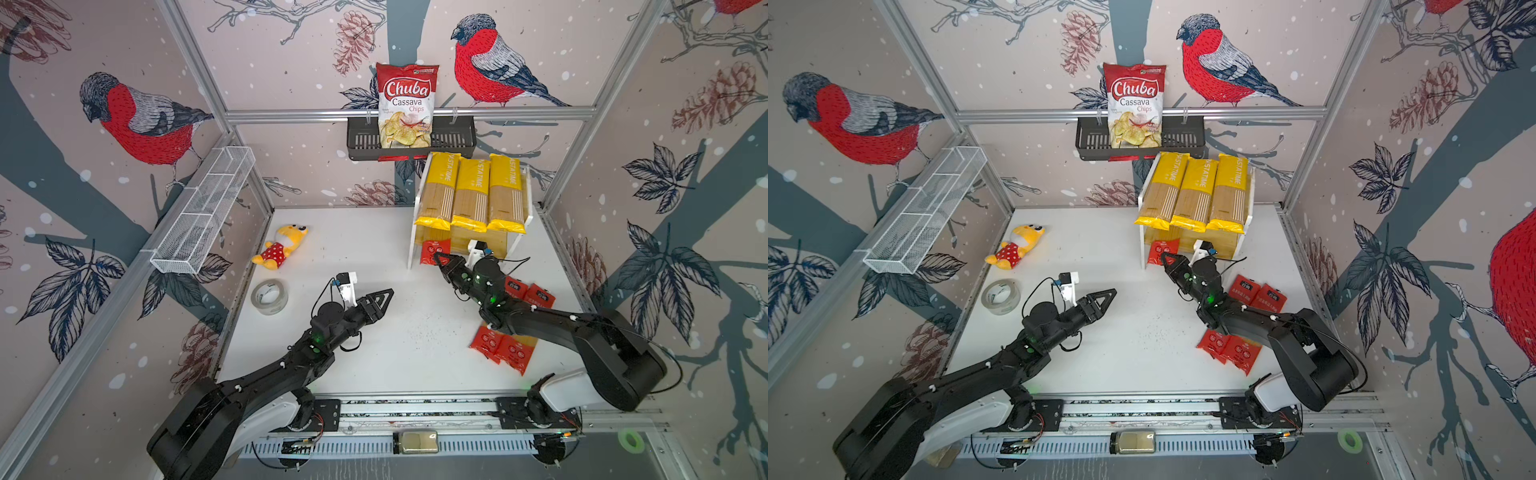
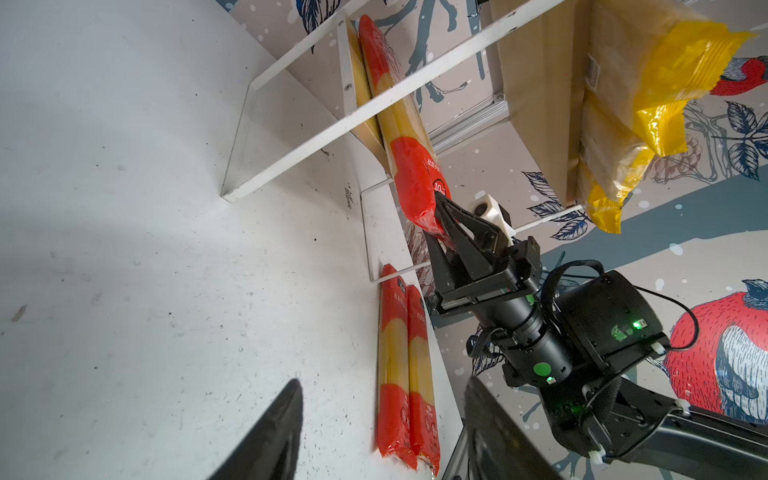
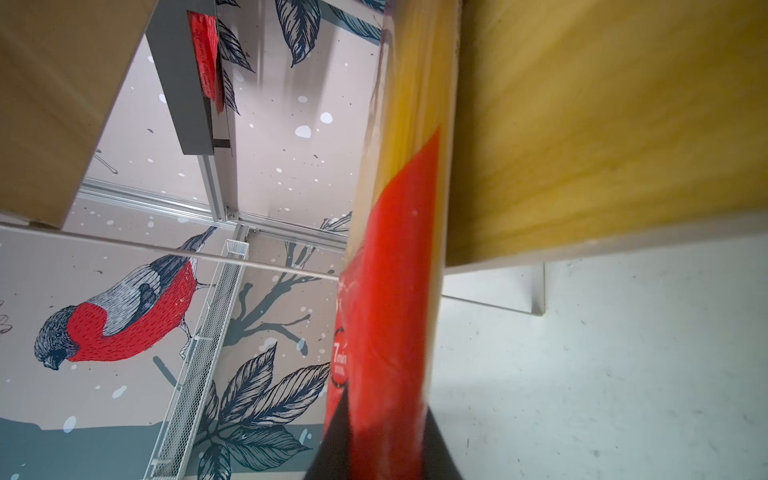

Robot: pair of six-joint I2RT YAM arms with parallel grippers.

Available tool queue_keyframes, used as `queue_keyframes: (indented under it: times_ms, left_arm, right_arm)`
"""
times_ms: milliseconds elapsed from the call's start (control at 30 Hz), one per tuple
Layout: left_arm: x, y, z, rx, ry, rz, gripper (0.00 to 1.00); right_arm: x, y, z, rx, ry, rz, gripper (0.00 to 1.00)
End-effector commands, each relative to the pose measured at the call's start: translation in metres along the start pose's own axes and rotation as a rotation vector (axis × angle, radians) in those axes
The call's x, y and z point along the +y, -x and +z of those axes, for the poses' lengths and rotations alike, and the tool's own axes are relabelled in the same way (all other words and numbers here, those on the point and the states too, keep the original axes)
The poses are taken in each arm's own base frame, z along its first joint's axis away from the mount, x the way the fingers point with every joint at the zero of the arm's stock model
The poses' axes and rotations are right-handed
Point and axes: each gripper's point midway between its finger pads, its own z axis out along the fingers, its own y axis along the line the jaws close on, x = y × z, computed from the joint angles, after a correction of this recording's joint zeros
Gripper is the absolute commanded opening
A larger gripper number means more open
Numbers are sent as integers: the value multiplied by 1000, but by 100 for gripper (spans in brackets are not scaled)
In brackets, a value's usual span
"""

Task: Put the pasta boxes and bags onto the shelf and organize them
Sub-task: 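Set the pack on the lower shelf tier and open the right gripper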

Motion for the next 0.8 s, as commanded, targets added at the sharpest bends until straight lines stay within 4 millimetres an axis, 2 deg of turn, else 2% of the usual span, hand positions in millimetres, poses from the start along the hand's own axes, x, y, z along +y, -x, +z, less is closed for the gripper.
queue_keyframes:
  times_ms: [0, 167, 300, 400, 467, 633, 767]
  left_arm:
    - [-9, 5, -1, -21, -39, 14, 61]
    - [-6, 4, -2, -22, -28, 13, 61]
    - [-6, 3, -3, -20, -26, 15, 61]
    - [-4, 3, -5, -23, -18, 21, 61]
    - [-4, 4, -5, -26, -14, 26, 61]
    - [-6, 2, -3, -12, -21, 42, 61]
    - [-12, -1, 1, 14, -26, 108, 62]
  right_arm:
    - [13, 2, 4, -1, 57, 1, 18]
    - [6, -2, 16, -12, 58, 86, 26]
    - [9, -5, 22, -9, 61, 95, 27]
    - [9, -7, 19, -2, 62, 88, 28]
    - [10, -7, 14, 2, 61, 76, 32]
    - [13, -17, -3, 33, 61, 45, 55]
    - [10, -32, -24, 61, 20, -3, 60]
